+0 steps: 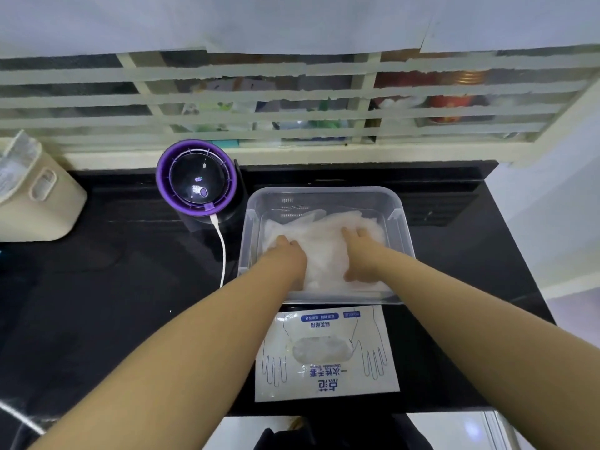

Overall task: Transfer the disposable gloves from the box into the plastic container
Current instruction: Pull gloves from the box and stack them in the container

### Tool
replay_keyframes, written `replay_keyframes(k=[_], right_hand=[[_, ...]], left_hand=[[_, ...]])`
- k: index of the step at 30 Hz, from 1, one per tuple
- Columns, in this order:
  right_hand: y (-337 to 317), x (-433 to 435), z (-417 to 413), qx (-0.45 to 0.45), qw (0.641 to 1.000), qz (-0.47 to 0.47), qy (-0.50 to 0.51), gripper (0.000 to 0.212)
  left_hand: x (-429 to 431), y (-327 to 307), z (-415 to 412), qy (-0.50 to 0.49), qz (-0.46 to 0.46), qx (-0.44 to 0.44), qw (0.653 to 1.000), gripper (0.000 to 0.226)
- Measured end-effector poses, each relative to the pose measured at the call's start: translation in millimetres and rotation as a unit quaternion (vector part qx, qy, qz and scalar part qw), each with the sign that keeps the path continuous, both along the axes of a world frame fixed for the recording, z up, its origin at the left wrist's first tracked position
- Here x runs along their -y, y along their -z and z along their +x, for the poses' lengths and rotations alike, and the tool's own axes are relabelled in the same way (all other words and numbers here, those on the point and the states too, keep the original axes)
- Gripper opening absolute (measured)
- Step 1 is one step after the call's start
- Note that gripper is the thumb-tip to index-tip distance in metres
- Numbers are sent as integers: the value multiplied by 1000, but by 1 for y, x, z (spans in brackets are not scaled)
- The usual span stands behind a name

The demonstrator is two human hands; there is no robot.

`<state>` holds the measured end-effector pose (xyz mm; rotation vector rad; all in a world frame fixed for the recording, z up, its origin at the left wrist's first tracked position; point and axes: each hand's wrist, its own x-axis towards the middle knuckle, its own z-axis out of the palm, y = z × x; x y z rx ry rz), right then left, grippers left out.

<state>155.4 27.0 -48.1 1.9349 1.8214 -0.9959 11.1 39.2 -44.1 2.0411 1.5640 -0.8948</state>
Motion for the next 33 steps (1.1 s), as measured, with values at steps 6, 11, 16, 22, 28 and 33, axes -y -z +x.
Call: replay_keyframes(k=[6,11,16,22,28,33], right_hand=[[-79,19,5,127,959,200,-155,49],[-108,70,-24,-32,957,157,-244,24],[-64,119,-33,38,952,-36,-303,37],[-27,135,-34,42,966,-45,-252,28],[-20,143,-32,36,960,19,-278,29],[-14,140,-39,52,955,37,-290,31]], left_hand=[[4,-32,-19,106,45,38,993,37],[34,-53,-42,97,148,268,947,40],[89,-54,-68,253,128,330,900,28],[108,-1,-86,326,77,182,925,55],[106,14,-89,326,68,167,928,57],[104,14,-89,330,64,165,927,56]])
